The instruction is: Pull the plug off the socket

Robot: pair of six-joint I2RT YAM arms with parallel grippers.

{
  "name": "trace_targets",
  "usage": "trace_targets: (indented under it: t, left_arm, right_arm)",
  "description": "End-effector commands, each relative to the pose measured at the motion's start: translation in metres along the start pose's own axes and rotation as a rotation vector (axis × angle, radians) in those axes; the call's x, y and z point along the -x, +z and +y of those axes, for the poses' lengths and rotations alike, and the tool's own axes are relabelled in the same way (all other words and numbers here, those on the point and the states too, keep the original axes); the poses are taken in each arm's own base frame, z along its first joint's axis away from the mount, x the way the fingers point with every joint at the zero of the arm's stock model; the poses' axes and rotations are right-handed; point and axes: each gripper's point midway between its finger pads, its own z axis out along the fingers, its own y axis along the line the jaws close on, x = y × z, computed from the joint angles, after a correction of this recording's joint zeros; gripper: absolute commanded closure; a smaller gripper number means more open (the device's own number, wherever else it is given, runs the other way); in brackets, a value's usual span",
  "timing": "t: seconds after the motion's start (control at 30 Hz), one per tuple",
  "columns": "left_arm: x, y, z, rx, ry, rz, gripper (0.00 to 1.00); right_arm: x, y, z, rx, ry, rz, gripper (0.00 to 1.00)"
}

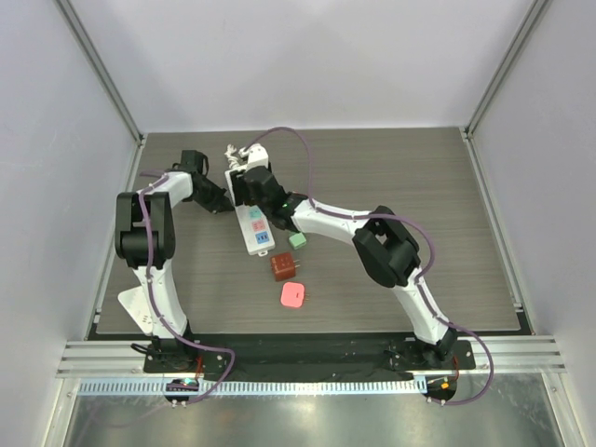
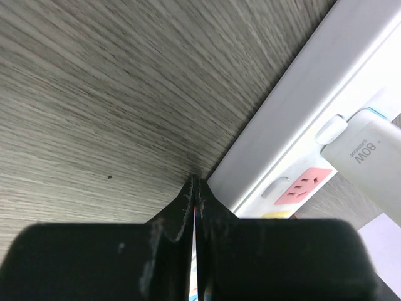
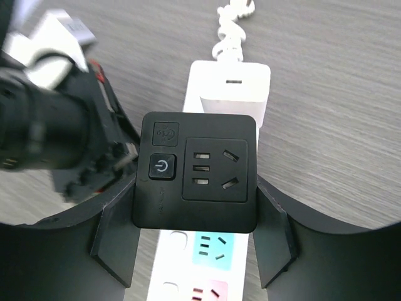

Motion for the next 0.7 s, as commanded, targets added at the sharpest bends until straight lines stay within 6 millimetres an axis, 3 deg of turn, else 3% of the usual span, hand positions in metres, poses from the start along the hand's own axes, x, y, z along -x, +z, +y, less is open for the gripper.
trace_targets:
  t: [0.0, 0.13, 0.27, 0.5, 0.67]
  left_arm:
    - [-0.001, -0.004, 0.026, 0.103, 0.020, -0.028, 1.00]
    - [0.004, -0.015, 0.021, 0.080, 0.020, -0.051, 1.00]
    - [0.019, -0.033, 0.016, 0.035, 0.004, -0.090, 1.00]
    - [0.013, -0.054, -0.023, -0.177, 0.078, -0.080, 1.00]
    - [0.004, -0.054, -0.041, -0.281, 0.109, -0.040, 1.00]
  right_arm:
    - [0.099, -0.034, 0.007, 0.077, 0.143, -0.211, 0.99]
    - [0.109, -0.041, -0.013, 0.078, 0.199, -0.230, 0.99]
    - [0.112, -0.035, -0.065, 0.055, 0.293, -0.252, 0.99]
    - [0.083, -0.017, -0.124, 0.053, 0.421, -0.208, 0.99]
    - [0.060, -0.003, -0.141, 0.078, 0.500, -0.182, 0.99]
